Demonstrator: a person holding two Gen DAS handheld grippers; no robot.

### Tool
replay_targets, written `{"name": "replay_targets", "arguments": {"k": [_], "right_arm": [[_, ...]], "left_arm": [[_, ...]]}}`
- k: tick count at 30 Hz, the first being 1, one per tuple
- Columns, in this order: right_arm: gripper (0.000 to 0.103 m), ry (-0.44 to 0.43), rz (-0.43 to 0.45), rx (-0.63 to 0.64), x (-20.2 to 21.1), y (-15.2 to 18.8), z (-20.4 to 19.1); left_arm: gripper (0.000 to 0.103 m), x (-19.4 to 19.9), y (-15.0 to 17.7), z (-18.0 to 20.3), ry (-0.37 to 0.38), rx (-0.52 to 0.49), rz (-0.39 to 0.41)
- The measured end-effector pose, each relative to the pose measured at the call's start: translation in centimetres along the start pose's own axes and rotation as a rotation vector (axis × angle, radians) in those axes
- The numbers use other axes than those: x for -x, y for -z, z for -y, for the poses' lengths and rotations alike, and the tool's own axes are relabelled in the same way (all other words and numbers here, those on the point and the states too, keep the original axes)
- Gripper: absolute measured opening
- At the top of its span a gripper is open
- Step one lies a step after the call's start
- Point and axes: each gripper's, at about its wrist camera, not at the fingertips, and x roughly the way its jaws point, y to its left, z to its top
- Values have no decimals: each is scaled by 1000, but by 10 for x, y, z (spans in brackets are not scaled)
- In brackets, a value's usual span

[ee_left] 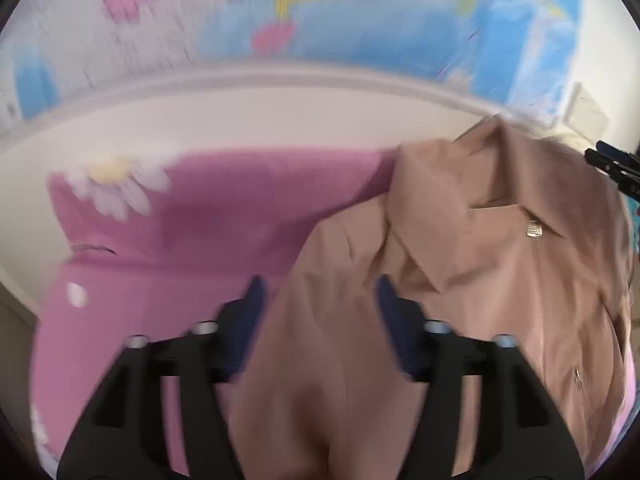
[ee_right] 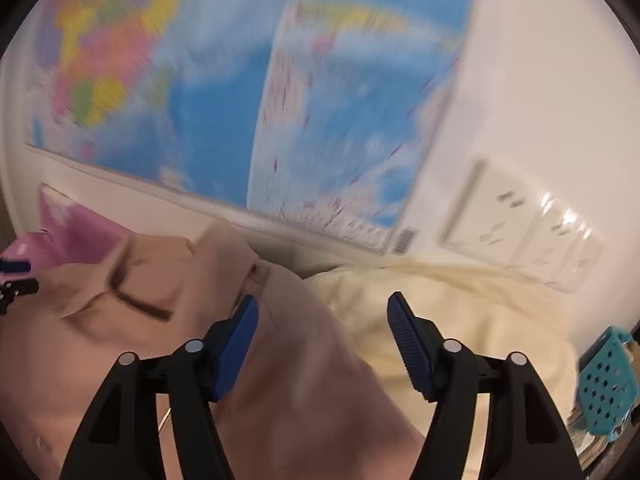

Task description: Fold large clothes

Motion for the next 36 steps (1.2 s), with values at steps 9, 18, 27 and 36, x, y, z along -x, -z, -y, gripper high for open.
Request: {"name": "replay_targets", "arguments": {"k": [9, 18, 27, 36], "right_arm": [[66, -204, -112, 32, 122, 132, 14], [65, -189, -321, 160, 168, 264, -10], [60, -13, -166, 303, 140, 283, -56], [7, -211, -154, 33, 130, 230, -44]], "left_arm": [[73, 101, 105, 41, 176, -135, -21], [77, 154, 203, 81, 335, -250, -74], [82, 133, 259, 125, 222, -395, -194], [77, 120, 250, 135, 144, -340, -112]]}}
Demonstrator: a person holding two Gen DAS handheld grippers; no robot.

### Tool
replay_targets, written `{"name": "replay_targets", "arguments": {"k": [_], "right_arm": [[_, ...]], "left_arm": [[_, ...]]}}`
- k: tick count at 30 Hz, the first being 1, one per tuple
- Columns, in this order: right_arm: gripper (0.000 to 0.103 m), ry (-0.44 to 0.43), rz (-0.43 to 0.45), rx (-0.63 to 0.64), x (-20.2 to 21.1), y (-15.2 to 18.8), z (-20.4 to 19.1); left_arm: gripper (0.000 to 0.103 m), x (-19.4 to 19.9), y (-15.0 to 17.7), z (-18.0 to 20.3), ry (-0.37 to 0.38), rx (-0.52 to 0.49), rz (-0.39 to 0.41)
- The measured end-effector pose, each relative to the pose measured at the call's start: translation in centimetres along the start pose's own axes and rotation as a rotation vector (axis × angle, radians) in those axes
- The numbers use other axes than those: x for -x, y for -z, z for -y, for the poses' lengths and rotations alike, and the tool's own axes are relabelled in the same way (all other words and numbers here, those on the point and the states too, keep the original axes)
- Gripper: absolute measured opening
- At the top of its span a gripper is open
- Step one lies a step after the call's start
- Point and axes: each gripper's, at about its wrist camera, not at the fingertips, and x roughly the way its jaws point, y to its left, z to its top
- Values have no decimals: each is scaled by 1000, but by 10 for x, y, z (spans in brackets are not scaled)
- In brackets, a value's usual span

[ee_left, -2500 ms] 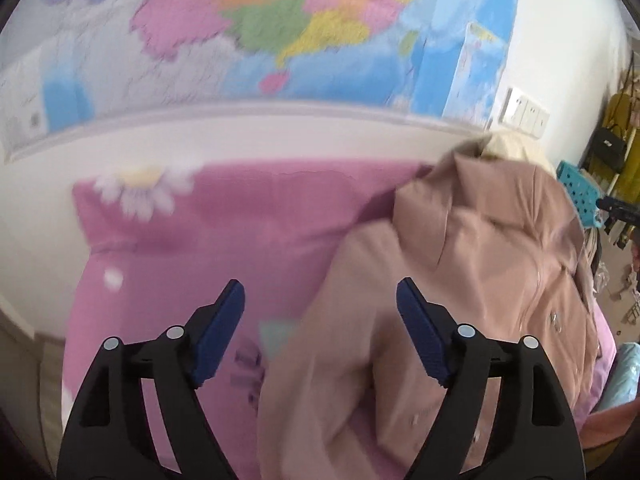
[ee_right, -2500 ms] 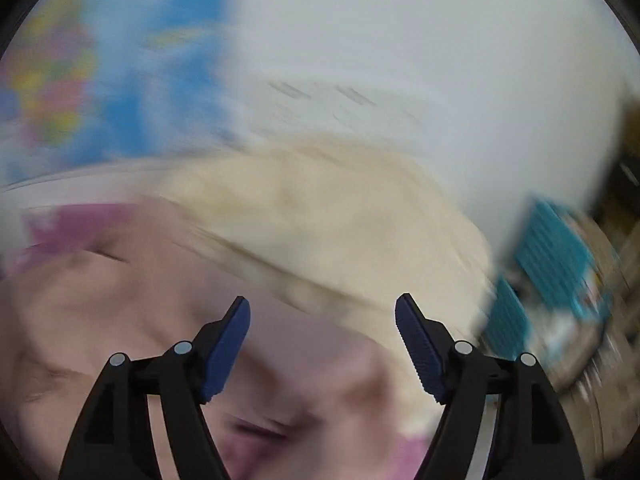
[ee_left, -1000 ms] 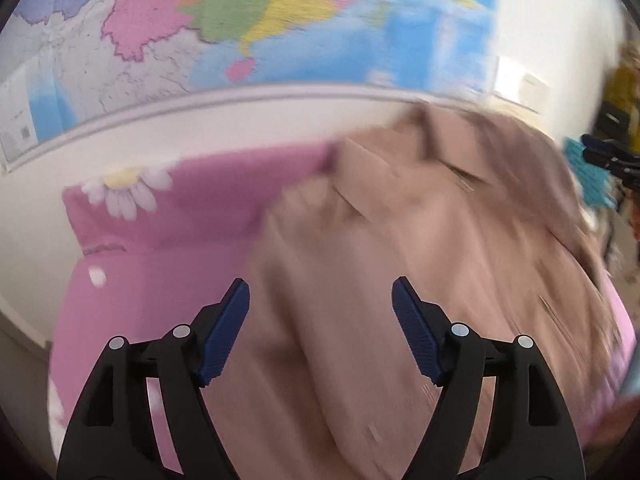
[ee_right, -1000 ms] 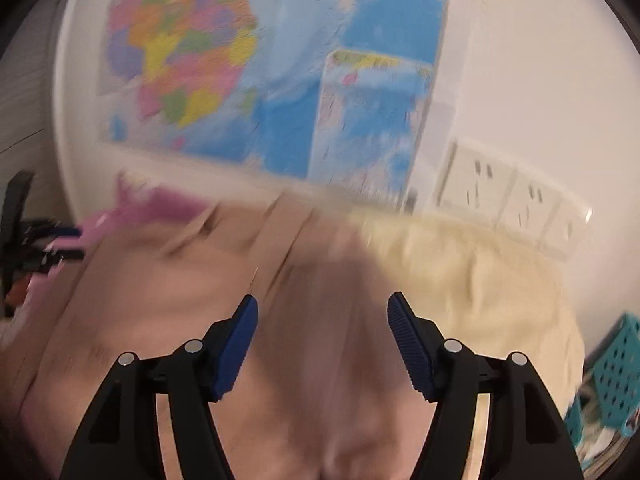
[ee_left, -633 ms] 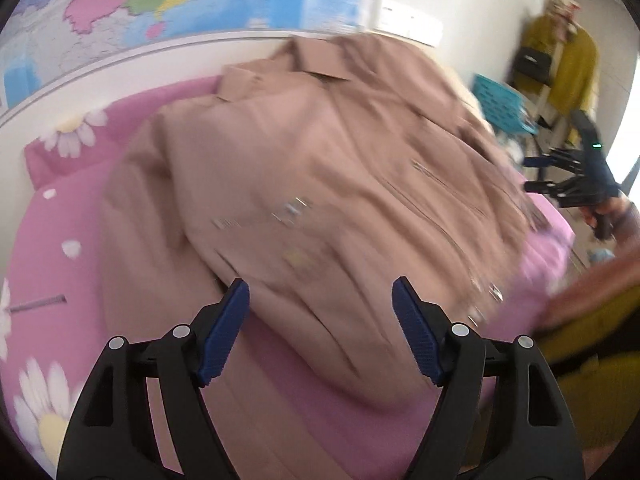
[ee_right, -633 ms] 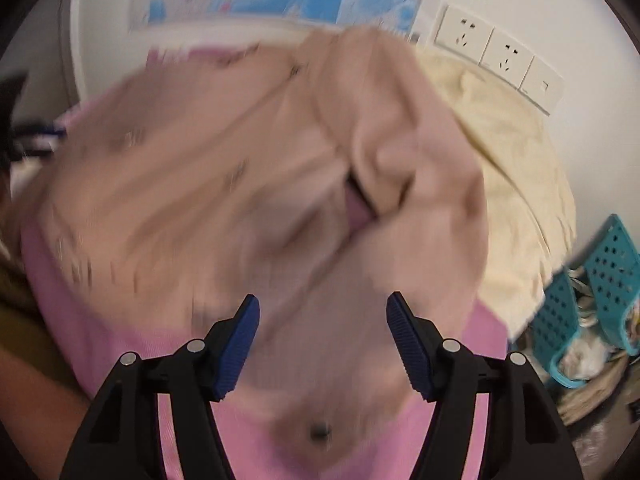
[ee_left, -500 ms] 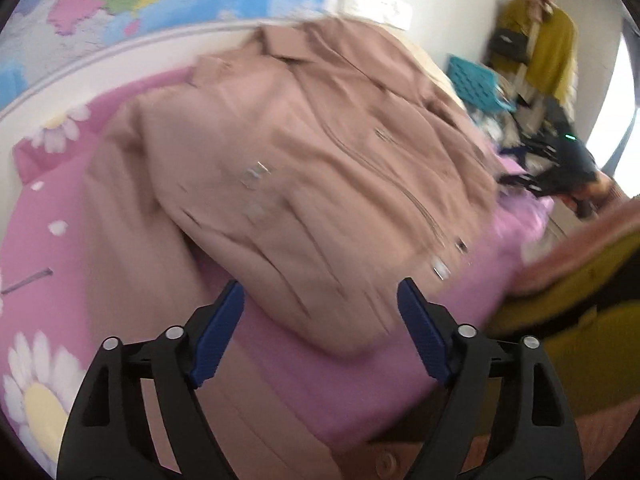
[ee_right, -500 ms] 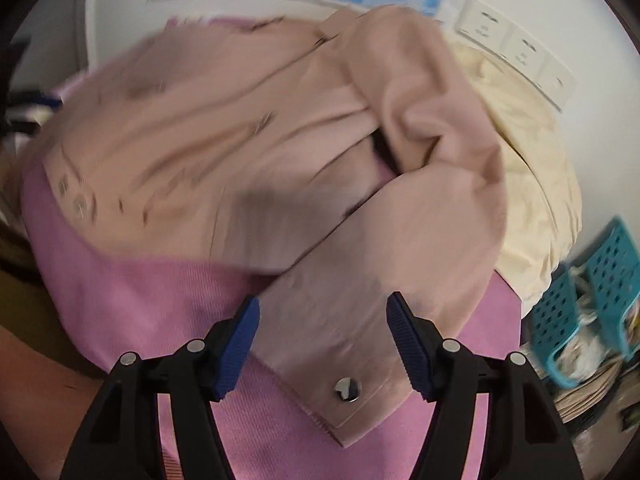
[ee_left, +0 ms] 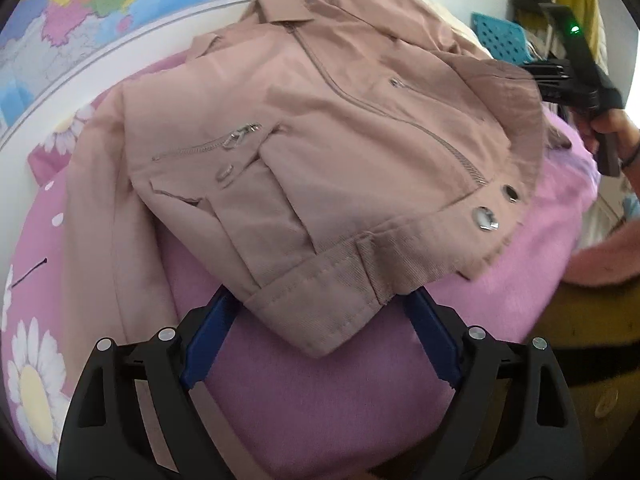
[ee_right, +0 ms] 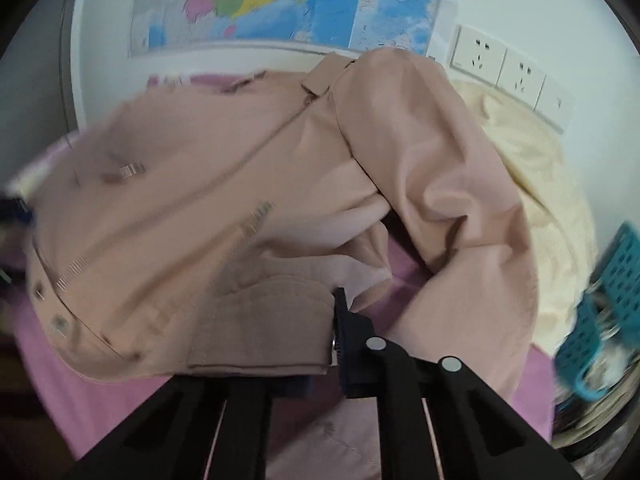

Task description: Fold large clothes

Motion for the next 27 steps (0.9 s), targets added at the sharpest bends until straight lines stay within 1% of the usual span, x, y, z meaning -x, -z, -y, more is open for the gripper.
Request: {"name": "replay_targets", "arguments": {"k": [1, 2, 3, 4, 5, 6, 7, 8, 9, 12, 13, 15, 17, 18, 19, 20, 21, 22, 23, 24, 25, 26, 27], "right_arm": [[6, -22, 5, -17, 5, -4, -1], [6, -53, 3, -34, 12, -11, -2], [6, -71, 5, -44, 16, -14, -3], [5, -106, 12, -59, 24, -20, -5], [5, -139, 21, -79, 33, -25, -6], [5, -177, 31, -102, 45, -33, -6], [4, -203, 42, -120, 55, -38, -5], [4, -231, 61, -135, 66, -43, -4], [3, -266, 91, -148, 83, -51, -3], [3, -322, 161, -169, 123, -59, -3], [3, -346, 184, -178, 139, -59, -4], [3, -397, 204, -182, 162, -53, -6], [3, -402, 178, -185, 167, -41, -6], [3, -405, 145, -174, 164, -33, -9], [4, -400, 87, -172, 156, -20, -11], [4, -371, 14, -159, 143, -9, -14], [5, -346, -52, -143, 131, 4, -18], [9, -324, -152, -130, 112, 22, -20], [10, -291, -248, -116, 94, 37, -21], [21, -261, -308, -100, 83, 47, -21], [39, -207, -381, -83, 70, 59, -17], [48, -176, -407, -91, 66, 62, -10], [55, -171, -409, -93, 66, 61, -5]], "left_arm": [[71, 1, -1, -1, -8, 14, 11], [60, 2, -4, -6, -1, 38, 23], [41, 6, -6, -9, 0, 57, 37], [27, 14, -11, -17, -9, 90, 65], [24, 22, -16, -27, 4, 133, 99], [18, 36, -23, -42, 25, 197, 154], [15, 48, -30, -57, 26, 243, 195], [12, 55, -35, -64, 25, 261, 211], [10, 67, -43, -75, 9, 288, 241], [9, 96, -61, -92, -60, 313, 289], [9, 105, -66, -96, -65, 327, 303], [8, 126, -69, -105, -47, 368, 341], [8, 147, -66, -106, -34, 363, 376], [9, 152, -62, -105, -32, 354, 375], [9, 155, -57, -103, -21, 339, 360], [10, 152, -50, -99, 7, 311, 322], [14, 147, -46, -94, 24, 287, 291], [19, 138, -38, -86, 43, 241, 243], [28, 129, -31, -77, 51, 195, 200], [39, 124, -25, -72, 55, 158, 173], [44, 121, -23, -70, 47, 134, 161], [53, 118, -23, -71, 35, 118, 155], [57, 117, -25, -75, 29, 114, 159]]}}
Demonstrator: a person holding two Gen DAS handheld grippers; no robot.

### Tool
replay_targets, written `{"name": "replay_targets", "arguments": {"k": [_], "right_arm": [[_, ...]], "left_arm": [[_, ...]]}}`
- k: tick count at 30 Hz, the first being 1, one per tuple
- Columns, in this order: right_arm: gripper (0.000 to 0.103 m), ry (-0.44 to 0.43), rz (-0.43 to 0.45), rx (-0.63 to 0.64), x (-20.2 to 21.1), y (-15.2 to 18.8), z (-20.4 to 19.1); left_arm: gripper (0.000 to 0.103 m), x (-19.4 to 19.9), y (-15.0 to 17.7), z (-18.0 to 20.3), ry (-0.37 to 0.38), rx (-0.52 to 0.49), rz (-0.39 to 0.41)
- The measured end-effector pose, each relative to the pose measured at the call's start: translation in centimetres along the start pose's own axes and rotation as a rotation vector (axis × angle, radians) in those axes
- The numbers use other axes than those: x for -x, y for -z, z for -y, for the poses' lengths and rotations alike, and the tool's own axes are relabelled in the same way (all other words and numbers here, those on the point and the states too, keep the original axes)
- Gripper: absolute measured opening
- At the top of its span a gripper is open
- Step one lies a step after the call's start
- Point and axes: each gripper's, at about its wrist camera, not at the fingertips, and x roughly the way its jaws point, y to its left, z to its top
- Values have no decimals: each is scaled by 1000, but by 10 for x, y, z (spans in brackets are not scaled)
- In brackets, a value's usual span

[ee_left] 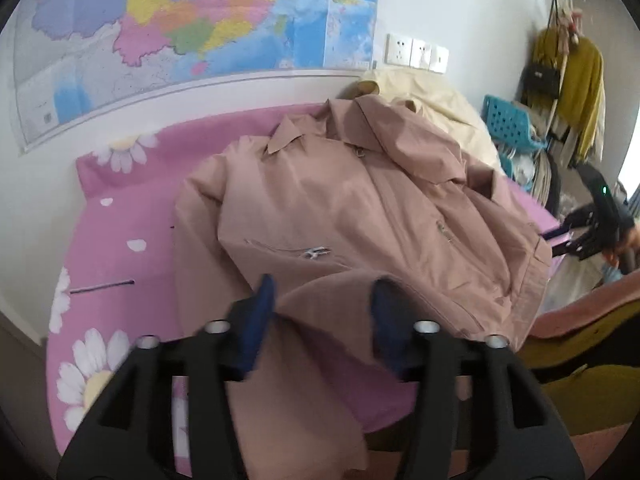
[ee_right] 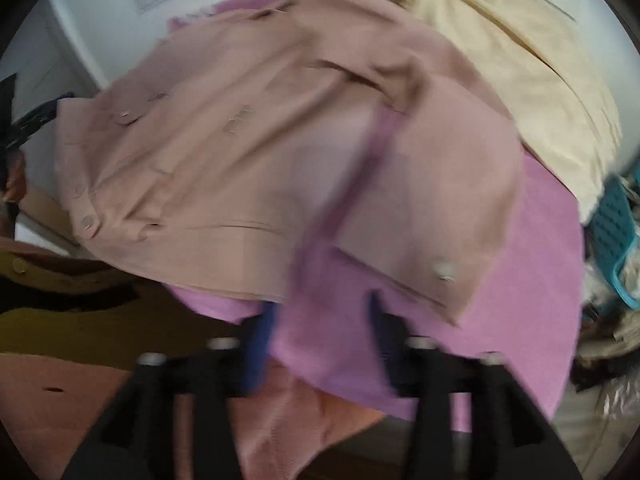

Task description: Fold large clothes

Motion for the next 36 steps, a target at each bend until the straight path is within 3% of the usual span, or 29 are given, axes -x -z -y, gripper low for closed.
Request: {"name": "replay_targets", "arguments": {"k": [2, 4, 7, 8, 9, 12, 13, 15, 18, 20, 22, 24, 28, 30, 32, 35, 36], "right_arm": [[56, 30, 48, 24, 20, -11, 4], [66, 59, 152, 65, 48, -31, -1], [75, 47, 338, 149, 78, -67, -16], [77, 78, 391, 172, 80, -82, -23], [81, 143, 438, 199, 75, -103, -34], [81, 216, 489, 235, 42, -157, -55], [81, 246, 485, 241, 29, -173, -58], [81, 310, 439, 283, -10, -206, -68], [77, 359, 344, 343, -62, -240, -73], [60, 382, 307, 347, -80, -248, -67], [4, 292, 248, 273, -84, -262, -43], [3, 134, 281, 125, -58, -266, -6], [3, 55, 381, -89, -4, -247, 64], [3, 61, 382, -200, 2, -231, 100], [3, 65, 288, -328, -20, -216, 135], [8, 165, 177, -319, -47, -209, 137], [19, 204, 186, -321, -43, -211, 132]], "left_arm": [[65, 0, -12, -14, 5, 3, 32], [78, -2, -26, -30, 26, 10, 61], [80, -7, -47, -42, 47, -12, 103], [79, -7, -53, -45, 120, -32, 133], [80, -3, -55, -45, 176, -48, 172], [88, 17, -55, -46, 305, -85, 324], [90, 22, -53, -45, 303, -99, 355], [96, 24, -54, -41, 230, -130, 386], [95, -6, -69, -43, 112, -133, 279], [93, -39, -83, -49, 31, -130, 187], [92, -69, -95, -58, -50, -138, 122], [84, -99, -108, -73, -94, -122, 56], [74, -147, -132, -109, -124, -54, -25], [71, -173, -142, -122, -142, -40, -59], [71, -199, -150, -136, -145, -18, -104], [71, -226, -157, -144, -131, -4, -147], [71, -235, -159, -147, -120, -3, -160]]}}
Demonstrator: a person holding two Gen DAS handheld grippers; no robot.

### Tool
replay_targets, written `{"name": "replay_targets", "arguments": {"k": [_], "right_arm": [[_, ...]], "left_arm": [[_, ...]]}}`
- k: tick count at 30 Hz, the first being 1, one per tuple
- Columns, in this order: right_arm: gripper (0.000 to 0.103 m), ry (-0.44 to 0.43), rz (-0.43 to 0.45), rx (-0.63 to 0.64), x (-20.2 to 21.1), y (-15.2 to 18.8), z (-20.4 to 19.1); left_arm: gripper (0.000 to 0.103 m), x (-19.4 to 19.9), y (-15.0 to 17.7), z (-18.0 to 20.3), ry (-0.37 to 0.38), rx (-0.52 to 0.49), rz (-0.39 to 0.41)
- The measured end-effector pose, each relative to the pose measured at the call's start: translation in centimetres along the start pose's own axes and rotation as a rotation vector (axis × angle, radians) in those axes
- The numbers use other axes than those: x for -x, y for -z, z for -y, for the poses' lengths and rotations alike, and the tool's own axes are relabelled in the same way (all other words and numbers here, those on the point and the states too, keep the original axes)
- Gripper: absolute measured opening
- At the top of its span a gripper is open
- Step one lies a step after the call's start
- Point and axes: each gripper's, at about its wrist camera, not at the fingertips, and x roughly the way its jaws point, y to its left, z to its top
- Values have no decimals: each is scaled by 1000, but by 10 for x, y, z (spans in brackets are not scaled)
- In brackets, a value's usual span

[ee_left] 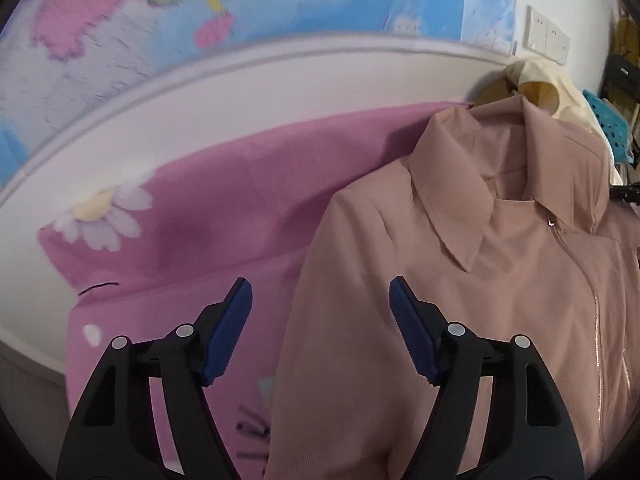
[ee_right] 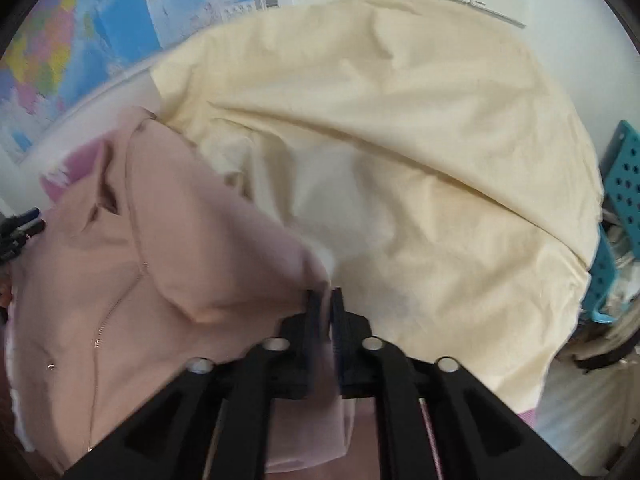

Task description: Fold large clothes

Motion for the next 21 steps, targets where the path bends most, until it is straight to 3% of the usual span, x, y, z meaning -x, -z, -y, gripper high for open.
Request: {"name": "replay_targets", "arguments": {"k": [4, 6, 9, 11, 14, 16, 17, 19, 20, 21], "right_arm": [[56, 72, 230, 99, 57, -13, -41], [56, 81, 315, 247, 76, -19, -85], [55, 76, 307, 466, 63, -22, -153], [55, 149, 279, 566, 40, -22, -178], [57, 271, 232, 649, 2, -30, -189], [64, 297, 176, 651, -19, -34, -179], [65, 297, 151, 668, -26, -35, -175], [62, 284, 131, 684, -30, -33, -171], [55, 260, 122, 682, -30, -34, -168], [32, 234, 105, 665, -30, -37, -165]], "left_arm": [[75, -9, -15, 0, 43, -26, 10], [82, -12, -23, -1, 64, -41, 21], [82, -26, -39, -3, 111, -33, -9], [82, -38, -46, -4, 133, -12, -33], [87, -60, -52, -5, 234, 35, -99], [87, -74, -49, -6, 253, 50, -133], [83, -79, -47, -5, 263, 53, -149], [54, -91, -43, 0, 278, 65, -177], [48, -92, -40, 1, 246, 58, -166], [35, -89, -38, 0, 239, 54, -137]]}}
